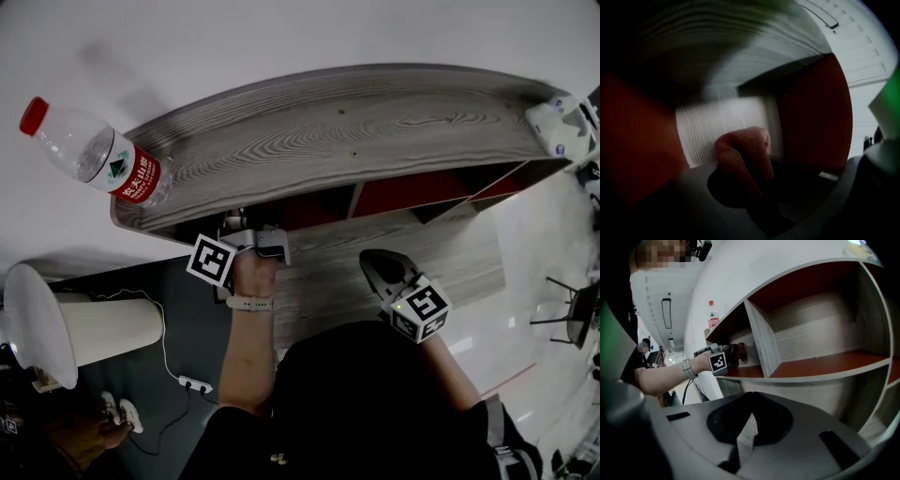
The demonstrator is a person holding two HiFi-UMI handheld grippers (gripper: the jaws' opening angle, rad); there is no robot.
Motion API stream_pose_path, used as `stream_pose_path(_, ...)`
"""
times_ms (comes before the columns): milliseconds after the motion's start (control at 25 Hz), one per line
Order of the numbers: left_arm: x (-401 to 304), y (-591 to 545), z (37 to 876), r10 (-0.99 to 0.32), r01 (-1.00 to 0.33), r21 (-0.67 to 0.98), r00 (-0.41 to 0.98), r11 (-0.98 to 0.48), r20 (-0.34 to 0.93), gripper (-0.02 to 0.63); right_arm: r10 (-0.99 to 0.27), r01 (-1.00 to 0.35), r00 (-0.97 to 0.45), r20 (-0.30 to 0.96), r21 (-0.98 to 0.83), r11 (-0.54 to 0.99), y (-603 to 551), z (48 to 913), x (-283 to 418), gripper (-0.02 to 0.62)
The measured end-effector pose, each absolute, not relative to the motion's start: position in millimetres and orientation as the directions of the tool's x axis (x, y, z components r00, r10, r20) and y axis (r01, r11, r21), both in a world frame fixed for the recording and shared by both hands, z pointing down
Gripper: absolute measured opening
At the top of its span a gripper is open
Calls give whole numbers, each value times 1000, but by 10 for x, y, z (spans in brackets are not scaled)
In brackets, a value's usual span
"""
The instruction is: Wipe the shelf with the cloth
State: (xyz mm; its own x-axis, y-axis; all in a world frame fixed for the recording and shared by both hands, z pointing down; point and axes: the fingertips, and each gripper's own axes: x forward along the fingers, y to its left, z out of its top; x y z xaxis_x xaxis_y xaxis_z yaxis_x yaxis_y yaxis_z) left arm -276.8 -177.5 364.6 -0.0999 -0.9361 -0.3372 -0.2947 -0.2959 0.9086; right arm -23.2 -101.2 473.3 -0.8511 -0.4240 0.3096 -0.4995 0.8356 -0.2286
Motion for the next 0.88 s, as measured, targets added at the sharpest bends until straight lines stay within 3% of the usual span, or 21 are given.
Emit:
stream_pose_path(440, -1759, -2287, 3735, -942, -205, 920, 105, -334, -318, 69, -576, -658, -745, 337, -226, 719, -1065, 4747, 543, -3)
stream_pose_path(880, -1635, -2289, 3964, -971, -292, 930, 147, -225, -189, 69, -596, -677, -729, 338, -219, 703, -1030, 4762, 685, -3)
